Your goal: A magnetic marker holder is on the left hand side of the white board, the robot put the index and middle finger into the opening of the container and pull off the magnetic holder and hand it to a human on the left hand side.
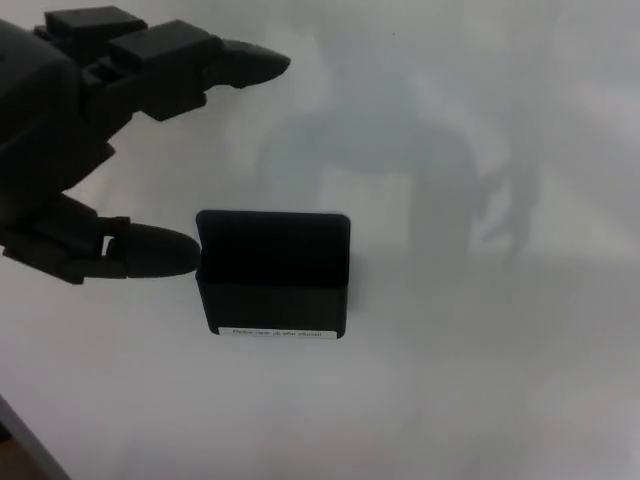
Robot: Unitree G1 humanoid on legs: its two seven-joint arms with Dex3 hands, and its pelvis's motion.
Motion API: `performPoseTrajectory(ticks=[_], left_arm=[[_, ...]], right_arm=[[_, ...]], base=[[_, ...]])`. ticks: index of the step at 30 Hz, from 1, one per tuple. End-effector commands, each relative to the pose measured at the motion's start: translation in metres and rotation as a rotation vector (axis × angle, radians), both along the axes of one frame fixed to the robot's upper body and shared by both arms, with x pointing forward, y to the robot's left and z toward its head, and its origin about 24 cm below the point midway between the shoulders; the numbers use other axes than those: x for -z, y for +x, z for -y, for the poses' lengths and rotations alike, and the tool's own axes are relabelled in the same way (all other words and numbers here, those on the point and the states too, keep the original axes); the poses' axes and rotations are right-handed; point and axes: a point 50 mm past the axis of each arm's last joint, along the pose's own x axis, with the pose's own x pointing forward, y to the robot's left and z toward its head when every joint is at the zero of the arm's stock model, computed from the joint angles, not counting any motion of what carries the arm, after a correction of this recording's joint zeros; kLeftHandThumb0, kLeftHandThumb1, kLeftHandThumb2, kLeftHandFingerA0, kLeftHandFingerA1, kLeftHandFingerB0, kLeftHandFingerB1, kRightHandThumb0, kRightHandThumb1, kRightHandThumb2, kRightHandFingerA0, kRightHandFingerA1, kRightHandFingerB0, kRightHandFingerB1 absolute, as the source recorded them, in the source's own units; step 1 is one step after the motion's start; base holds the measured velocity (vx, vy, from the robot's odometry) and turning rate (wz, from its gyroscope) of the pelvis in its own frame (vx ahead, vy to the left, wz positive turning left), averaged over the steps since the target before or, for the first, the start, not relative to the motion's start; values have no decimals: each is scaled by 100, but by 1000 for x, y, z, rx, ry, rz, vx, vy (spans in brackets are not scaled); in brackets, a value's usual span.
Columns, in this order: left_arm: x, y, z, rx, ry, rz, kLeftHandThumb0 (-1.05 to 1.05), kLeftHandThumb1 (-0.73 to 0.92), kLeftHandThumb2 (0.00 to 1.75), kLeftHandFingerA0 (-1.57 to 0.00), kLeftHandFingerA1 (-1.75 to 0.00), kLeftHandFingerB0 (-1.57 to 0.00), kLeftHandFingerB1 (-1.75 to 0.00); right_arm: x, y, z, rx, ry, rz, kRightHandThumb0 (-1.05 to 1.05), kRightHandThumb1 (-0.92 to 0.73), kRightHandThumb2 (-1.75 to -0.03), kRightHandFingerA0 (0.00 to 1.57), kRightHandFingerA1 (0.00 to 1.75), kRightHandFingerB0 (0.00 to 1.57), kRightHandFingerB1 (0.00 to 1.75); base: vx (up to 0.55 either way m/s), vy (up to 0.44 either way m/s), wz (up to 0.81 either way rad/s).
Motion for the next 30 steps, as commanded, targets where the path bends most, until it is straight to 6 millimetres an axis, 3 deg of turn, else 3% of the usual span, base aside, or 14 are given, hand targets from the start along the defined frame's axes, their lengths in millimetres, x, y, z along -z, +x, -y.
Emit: performPoseTrajectory(ticks=[1,3,5,6,9,10,11,16,17,18,25,26,29,30], left_arm=[[7,48,19,-203,387,-461,-86,56,58,-41,-35,-25,-30],[12,65,24,-232,399,-567,-82,42,80,-29,-43,-12,-35],[11,75,27,-268,387,-679,-77,48,56,-45,-39,-18,-28],[11,80,28,-276,378,-714,-43,20,81,-69,-69,-1,-41],[11,91,31,-289,364,-795,-73,39,75,-62,-55,-13,-35],[10,93,31,-287,367,-808,-74,45,55,-58,-44,-19,-27],[11,97,31,-292,375,-830,-75,37,75,-31,-46,-11,-34],[11,108,31,-315,451,-919,-76,39,75,-17,-41,-11,-34],[11,109,31,-315,459,-933,-76,39,75,-17,-41,-11,-34],[11,110,31,-317,473,-954,-76,39,76,-19,-43,-11,-34],[9,105,32,-293,514,-1057,-75,37,73,-29,-45,-21,-36],[10,103,32,-272,519,-1075,-75,43,55,-33,-36,-30,-30],[9,98,34,-204,522,-1145,-77,38,73,-38,-44,-31,-38],[9,97,35,-187,523,-1172,-69,43,54,-48,-40,-32,-31]], right_arm=[[-7,24,-5,-33,16,142,-44,-57,-105,56,66,1,43],[-7,26,-5,-31,17,148,-44,-56,-104,52,64,2,43],[-8,27,-5,-27,21,154,-44,-56,-104,53,65,2,43],[-8,27,-5,-29,21,156,-44,-56,-104,53,64,2,43],[-8,29,-5,-28,23,164,-44,-55,-104,52,64,2,43],[-8,30,-6,-35,21,165,-45,-55,-104,52,64,2,43],[-9,30,-5,-34,24,170,-45,-54,-103,52,64,3,43],[-9,32,-5,-32,28,176,-45,-55,-104,52,64,1,43],[-9,32,-5,-35,25,176,-45,-55,-104,52,64,1,43],[-9,32,-5,-37,23,176,-66,-75,-66,61,43,17,28],[-9,34,-4,-45,11,180,-65,-76,-66,60,42,18,29],[-10,34,-4,-50,9,183,-64,-76,-66,61,42,17,28],[-10,37,-4,-50,10,191,-65,-75,-66,63,43,18,29],[-10,37,-4,-50,8,190,-63,-81,-64,62,41,19,29]], base=[[0,0,0],[0,0,0],[0,0,0],[0,0,0],[0,0,0],[0,0,0],[0,0,0],[0,0,0],[0,0,0],[0,0,0],[0,0,0],[0,0,0],[0,0,0],[0,0,0]])
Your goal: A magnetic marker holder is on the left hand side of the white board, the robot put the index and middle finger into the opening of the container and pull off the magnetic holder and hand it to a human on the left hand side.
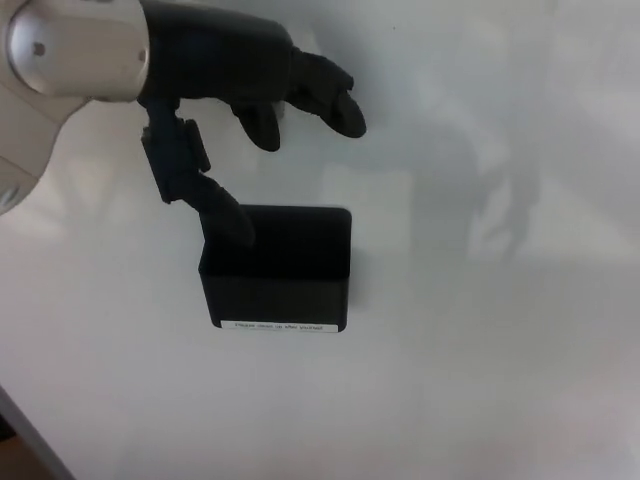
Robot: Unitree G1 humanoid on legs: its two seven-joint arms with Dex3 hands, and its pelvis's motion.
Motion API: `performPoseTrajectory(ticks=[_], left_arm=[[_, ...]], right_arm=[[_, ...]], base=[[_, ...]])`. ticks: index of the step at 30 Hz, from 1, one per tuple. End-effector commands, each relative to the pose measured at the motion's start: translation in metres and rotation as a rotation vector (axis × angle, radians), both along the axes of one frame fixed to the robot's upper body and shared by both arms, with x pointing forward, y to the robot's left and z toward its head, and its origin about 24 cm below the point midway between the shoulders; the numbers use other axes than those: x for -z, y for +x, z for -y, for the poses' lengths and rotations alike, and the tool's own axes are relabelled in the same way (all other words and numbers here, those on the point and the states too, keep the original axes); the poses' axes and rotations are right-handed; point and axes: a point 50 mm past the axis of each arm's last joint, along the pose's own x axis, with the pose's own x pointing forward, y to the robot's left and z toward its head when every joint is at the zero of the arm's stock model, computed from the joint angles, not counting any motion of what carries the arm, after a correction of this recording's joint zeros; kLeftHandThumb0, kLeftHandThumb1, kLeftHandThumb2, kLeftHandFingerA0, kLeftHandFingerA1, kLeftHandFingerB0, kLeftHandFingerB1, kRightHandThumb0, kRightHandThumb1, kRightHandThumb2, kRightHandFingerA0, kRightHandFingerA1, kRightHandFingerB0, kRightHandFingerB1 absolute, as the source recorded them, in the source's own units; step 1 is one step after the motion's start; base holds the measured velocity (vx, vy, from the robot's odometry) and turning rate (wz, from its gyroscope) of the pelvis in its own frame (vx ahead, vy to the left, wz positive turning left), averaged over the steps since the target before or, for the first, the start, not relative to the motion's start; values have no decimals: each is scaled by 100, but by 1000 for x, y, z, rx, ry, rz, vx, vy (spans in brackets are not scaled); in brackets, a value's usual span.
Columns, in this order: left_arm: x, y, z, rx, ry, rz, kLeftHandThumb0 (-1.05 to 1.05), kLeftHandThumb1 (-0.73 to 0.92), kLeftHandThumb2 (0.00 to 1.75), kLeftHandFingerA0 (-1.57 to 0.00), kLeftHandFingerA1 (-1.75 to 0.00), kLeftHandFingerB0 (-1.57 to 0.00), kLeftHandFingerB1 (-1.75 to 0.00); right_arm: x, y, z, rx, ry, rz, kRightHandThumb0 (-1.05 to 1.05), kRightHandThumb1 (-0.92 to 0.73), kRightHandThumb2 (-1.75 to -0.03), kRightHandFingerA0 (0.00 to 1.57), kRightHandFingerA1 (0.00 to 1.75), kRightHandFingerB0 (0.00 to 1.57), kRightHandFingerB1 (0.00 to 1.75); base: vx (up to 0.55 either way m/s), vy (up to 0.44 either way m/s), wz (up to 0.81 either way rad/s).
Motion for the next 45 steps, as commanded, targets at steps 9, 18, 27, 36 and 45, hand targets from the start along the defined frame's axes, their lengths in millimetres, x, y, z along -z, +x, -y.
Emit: performPoseTrajectory(ticks=[9,18,27,36,45], left_arm=[[13,2,-21,-173,108,-706,-68,43,54,-56,-42,-38,-33],[24,8,-17,-208,84,-766,-80,38,65,-50,-44,-21,-33],[49,18,-5,-227,20,-900,-78,42,79,-22,-45,-6,-19],[69,21,3,-267,26,-909,-71,35,78,-29,-50,-5,-9],[82,26,-3,-287,37,-899,-71,37,80,-24,-50,-2,-4]], right_arm=[[-10,36,-4,-51,10,188,-64,-81,-64,62,41,18,28],[-10,36,-4,-51,15,189,-63,-76,-66,62,41,18,28],[-10,36,-5,-45,18,192,-63,-81,-64,61,41,19,29],[-11,38,-5,-46,22,198,-65,-75,-66,61,42,19,29],[-11,39,-6,-49,14,203,-63,-76,-66,60,41,17,28]], base=[[0,0,0],[0,0,0],[0,0,0],[0,0,0],[0,0,0]])
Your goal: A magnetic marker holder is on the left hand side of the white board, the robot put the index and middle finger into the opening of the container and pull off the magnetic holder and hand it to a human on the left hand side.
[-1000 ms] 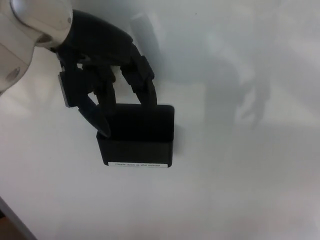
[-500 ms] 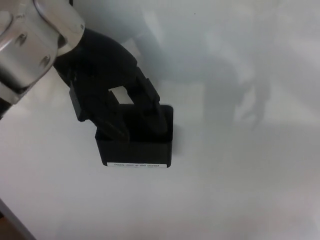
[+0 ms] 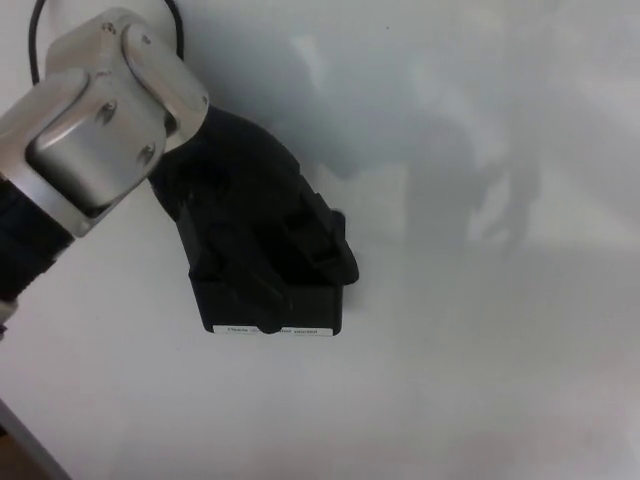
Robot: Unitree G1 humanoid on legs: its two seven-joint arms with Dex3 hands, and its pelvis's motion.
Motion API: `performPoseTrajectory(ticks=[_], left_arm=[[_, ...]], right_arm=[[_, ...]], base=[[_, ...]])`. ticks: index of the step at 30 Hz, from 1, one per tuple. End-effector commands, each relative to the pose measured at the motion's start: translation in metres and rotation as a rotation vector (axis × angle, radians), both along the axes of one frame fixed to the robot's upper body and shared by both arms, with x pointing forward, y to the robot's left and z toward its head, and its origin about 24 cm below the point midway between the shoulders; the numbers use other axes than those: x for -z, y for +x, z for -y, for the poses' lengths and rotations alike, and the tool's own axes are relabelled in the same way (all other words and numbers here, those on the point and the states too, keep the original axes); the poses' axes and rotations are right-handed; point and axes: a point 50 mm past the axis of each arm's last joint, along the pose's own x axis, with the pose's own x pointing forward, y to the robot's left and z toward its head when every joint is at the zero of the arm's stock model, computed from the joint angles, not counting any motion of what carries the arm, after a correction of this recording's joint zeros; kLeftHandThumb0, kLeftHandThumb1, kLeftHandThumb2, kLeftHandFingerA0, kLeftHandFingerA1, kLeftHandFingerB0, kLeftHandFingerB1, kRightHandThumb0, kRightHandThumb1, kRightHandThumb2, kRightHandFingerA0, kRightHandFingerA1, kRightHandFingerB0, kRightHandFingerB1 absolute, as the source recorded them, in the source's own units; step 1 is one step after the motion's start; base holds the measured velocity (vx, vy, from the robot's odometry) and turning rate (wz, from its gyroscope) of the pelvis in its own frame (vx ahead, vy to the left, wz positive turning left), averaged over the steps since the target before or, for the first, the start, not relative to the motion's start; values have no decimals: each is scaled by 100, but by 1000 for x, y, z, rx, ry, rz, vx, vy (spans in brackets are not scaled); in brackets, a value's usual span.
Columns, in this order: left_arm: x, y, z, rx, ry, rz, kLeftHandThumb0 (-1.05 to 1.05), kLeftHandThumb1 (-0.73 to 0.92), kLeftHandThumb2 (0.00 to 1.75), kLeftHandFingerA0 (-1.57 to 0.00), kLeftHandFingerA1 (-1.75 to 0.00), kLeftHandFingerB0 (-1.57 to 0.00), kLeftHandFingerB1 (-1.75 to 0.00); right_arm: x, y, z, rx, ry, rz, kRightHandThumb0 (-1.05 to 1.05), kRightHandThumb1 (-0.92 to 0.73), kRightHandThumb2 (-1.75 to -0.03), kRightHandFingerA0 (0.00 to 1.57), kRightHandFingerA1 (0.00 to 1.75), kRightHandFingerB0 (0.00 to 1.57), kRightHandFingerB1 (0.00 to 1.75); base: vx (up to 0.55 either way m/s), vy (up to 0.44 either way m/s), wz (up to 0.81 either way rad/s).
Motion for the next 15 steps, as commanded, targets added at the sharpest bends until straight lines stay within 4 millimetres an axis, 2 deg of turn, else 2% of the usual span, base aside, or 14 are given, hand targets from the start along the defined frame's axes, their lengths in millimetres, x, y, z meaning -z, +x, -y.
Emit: performPoseTrajectory(ticks=[1,2,3,4,5,10,11,12,13,14,15], left_arm=[[8,4,-7,-28,38,25,-71,37,80,-25,-49,-4,-7],[8,4,-8,-31,46,34,-71,37,80,-25,-49,-4,-7],[8,4,-9,-33,56,37,-79,43,55,-31,-41,-1,-26],[9,4,-10,-35,63,39,-79,43,55,-31,-41,-1,-26],[8,3,-11,-29,77,52,-70,38,79,-23,-49,-3,-11],[-3,1,-9,-43,129,143,-66,35,78,-24,-49,-2,-9],[-14,-2,-5,9,158,225,-74,40,81,-24,-48,-2,-4],[-16,-3,-5,24,167,248,-74,40,81,-24,-48,-2,-4],[-27,-6,-2,46,160,287,-85,38,70,-29,-46,-6,-11],[-29,-7,-2,51,158,295,-85,38,70,-29,-46,-6,-11],[-37,-8,-1,49,155,313,-77,42,82,-23,-48,-4,-8]], right_arm=[[-9,32,-5,-19,24,168,-44,-56,-104,51,64,3,43],[-10,32,-4,-18,23,170,-44,-56,-104,51,64,3,43],[-10,32,-4,-18,22,170,-44,-55,-104,52,64,3,43],[-10,32,-4,-17,21,170,-44,-55,-104,52,64,3,43],[-10,32,-4,-17,19,170,-63,-80,-64,62,41,20,28],[-10,33,-5,-19,12,173,-64,-76,-65,62,42,19,28],[-10,34,-4,-21,9,178,-63,-81,-64,64,42,20,28],[-10,35,-4,-22,8,179,-63,-81,-64,64,42,20,28],[-10,35,-4,-21,10,179,-64,-80,-64,63,42,20,28],[-10,35,-4,-20,10,179,-64,-80,-64,63,42,20,28],[-10,35,-4,-19,8,176,-65,-80,-64,63,42,20,28]], base=[[0,0,0],[0,0,0],[0,0,0],[0,0,0],[0,0,0],[0,0,0],[0,0,0],[0,0,0],[0,0,0],[0,0,0],[0,0,0]])
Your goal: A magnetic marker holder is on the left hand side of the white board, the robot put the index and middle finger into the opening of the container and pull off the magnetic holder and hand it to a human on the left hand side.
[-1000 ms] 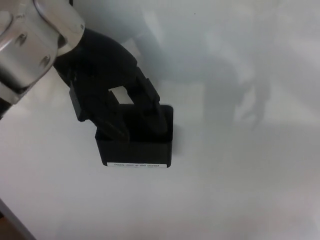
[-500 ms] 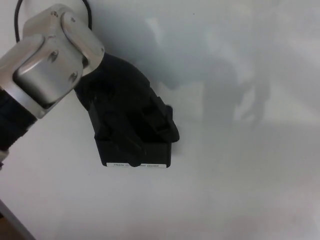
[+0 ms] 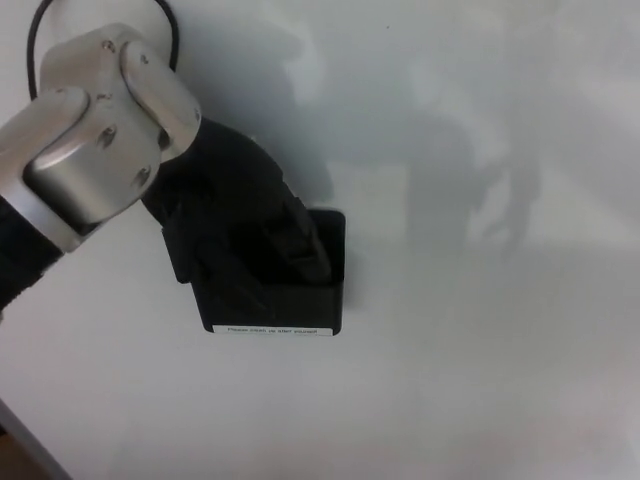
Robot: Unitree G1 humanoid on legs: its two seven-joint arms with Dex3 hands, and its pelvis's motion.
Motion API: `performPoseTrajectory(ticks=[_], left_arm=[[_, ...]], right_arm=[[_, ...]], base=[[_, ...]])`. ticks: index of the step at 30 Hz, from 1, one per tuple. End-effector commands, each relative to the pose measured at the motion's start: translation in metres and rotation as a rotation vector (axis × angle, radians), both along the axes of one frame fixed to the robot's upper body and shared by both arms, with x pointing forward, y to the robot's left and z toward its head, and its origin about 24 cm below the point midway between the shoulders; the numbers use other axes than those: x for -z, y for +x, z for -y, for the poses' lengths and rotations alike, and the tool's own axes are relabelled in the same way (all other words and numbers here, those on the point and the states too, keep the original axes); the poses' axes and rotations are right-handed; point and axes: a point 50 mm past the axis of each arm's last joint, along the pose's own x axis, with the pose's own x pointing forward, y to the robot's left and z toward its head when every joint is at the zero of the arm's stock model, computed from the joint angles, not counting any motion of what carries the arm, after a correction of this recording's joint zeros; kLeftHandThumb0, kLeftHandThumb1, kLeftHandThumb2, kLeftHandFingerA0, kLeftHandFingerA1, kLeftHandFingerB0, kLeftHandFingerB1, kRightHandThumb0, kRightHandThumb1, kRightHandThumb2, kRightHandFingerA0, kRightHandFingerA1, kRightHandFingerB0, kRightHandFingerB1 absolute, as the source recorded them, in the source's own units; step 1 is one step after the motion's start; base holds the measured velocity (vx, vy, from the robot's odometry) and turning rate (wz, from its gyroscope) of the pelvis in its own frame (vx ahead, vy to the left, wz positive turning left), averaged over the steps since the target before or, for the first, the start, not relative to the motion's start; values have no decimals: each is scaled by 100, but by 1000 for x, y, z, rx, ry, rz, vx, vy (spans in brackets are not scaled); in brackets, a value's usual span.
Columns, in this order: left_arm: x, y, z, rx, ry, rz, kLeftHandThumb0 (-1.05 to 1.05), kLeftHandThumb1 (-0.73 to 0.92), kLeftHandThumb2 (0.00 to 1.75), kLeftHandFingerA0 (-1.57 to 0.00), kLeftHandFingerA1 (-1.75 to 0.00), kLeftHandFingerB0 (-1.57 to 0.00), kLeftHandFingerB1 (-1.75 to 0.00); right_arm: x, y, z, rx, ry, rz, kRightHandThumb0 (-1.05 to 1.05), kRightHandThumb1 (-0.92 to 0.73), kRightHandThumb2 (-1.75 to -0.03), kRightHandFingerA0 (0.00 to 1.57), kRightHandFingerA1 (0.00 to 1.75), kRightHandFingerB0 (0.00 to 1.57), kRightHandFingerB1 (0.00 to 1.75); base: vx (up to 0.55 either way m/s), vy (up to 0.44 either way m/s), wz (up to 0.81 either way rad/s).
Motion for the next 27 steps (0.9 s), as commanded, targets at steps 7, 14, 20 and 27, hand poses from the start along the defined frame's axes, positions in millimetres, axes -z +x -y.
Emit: performPoseTrajectory(ticks=[7,14,20,27], left_arm=[[-66,-8,5,22,4,253,-84,45,57,-38,-39,0,-26],[-93,-19,13,7,-55,298,-68,36,76,-50,-55,-4,-10],[-69,-18,19,69,31,277,-87,45,60,-39,-44,0,-23],[-34,-12,20,92,139,218,-75,40,82,-23,-49,-4,-9]], right_arm=[[-10,36,-4,-16,15,176,-46,-55,-104,54,65,3,43],[-10,36,-4,-13,16,179,-63,-80,-64,62,42,20,28],[-10,35,-4,-30,9,172,-65,-81,-65,60,42,19,28],[-11,38,-3,-10,22,189,-62,-80,-64,62,42,21,28]], base=[[0,0,0],[0,0,0],[0,0,0],[0,0,0]])
